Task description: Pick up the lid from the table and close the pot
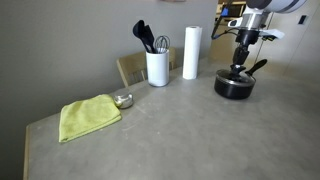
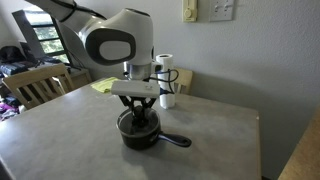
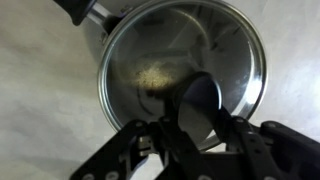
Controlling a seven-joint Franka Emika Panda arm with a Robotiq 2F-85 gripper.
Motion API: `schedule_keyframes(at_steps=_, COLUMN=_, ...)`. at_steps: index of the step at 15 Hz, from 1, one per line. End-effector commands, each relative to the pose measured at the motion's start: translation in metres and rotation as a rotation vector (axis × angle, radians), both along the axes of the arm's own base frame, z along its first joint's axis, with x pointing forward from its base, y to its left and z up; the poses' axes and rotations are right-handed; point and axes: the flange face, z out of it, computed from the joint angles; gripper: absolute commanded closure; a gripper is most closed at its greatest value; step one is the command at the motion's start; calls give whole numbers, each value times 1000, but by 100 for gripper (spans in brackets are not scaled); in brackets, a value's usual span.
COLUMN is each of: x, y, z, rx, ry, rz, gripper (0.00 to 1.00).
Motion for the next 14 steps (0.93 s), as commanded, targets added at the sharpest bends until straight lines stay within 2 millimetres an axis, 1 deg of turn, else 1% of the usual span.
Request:
schedule_keyframes(at_steps=1, x=-5, y=-1, z=-8, rx=-73, ry=-40, rz=73, gripper=85)
schedule_keyframes(at_steps=4, x=-10, y=2, z=-14, rx=-134, ry=-53, rz=123, gripper=85)
schedule_keyframes(at_steps=7, x=-15, y=10, z=-16, rx=-134, ry=-36, rz=141, gripper=85)
schedule_keyframes(at_steps=8, x=-16, y=11, z=-15, rx=-133, ry=-30, rz=141, gripper=47)
schedule_keyframes(at_steps=9, x=-16, y=12, z=-14, rx=-131, ry=-27, rz=138, gripper=34)
schedule_keyframes(at_steps=10, x=-17, y=13, z=-12, rx=-129, ry=-25, rz=132, gripper=28)
schedule_keyframes(at_steps=13, x=-15, y=17, z=3, rx=-129, ry=-35, rz=127, gripper=5)
schedule_keyframes(at_steps=14, x=-14, y=17, z=7, rx=-131, ry=-38, rz=122, gripper=1)
